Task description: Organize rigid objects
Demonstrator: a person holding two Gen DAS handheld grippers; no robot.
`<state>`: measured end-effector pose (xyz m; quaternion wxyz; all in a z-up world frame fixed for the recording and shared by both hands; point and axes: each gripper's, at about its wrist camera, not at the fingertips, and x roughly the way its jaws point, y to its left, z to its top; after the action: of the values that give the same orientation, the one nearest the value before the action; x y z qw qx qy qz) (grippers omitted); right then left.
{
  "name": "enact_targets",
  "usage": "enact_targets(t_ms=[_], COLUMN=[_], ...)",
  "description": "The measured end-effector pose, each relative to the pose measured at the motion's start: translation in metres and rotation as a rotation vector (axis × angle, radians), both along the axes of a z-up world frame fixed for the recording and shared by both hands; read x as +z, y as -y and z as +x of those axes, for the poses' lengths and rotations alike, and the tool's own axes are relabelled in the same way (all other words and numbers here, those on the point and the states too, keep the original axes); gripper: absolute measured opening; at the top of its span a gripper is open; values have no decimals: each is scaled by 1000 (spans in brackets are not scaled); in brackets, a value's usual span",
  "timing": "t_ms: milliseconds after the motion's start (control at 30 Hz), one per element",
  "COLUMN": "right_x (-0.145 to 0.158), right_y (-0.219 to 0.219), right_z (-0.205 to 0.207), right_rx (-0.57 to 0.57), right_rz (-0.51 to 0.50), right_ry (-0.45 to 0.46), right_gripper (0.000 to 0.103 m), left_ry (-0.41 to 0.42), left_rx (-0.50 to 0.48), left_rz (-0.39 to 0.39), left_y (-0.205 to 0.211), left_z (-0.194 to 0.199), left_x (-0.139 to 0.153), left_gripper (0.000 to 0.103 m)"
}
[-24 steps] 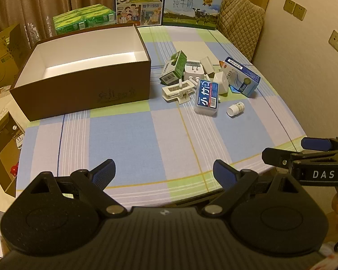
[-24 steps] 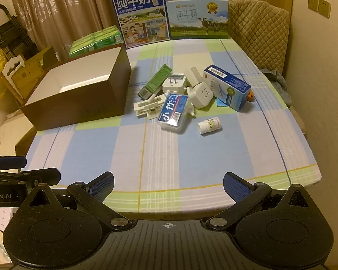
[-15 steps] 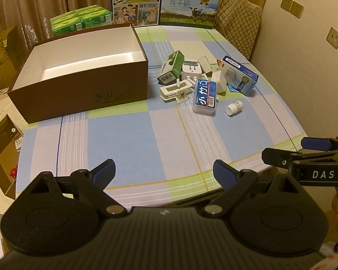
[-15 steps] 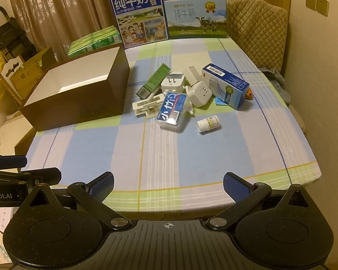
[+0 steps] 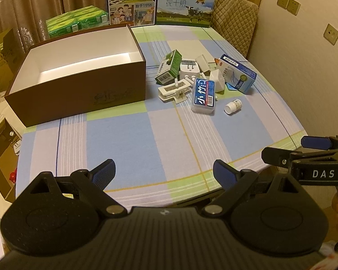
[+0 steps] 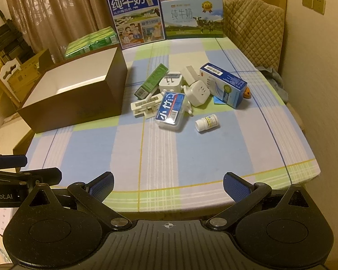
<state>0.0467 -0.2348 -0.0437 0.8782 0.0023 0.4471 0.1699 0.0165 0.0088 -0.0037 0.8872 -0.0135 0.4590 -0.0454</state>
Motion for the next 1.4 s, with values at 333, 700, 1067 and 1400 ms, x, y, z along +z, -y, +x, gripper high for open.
enact_targets(t_ms=[333,700,1067,1400], right_x=[-2,0,-8,-31], right_y=[-7,-9,-1,18], right_z=[0,3,17,62], right_rx=[-16,-58,-82,-43], right_rz=[2,23,40,35], right_ry=[-4,18,51,80], right_gripper=[101,101,101,89], left_ry=[2,26,-7,-14], left_rx=[-27,-75,-109,-101], left_rz=[0,-7,-26,-48], left_y=[-7,-12,-5,13], left_z=[5,20,44,81], left_x=[-1,-1,-16,-31], left_gripper=[92,89,89,89])
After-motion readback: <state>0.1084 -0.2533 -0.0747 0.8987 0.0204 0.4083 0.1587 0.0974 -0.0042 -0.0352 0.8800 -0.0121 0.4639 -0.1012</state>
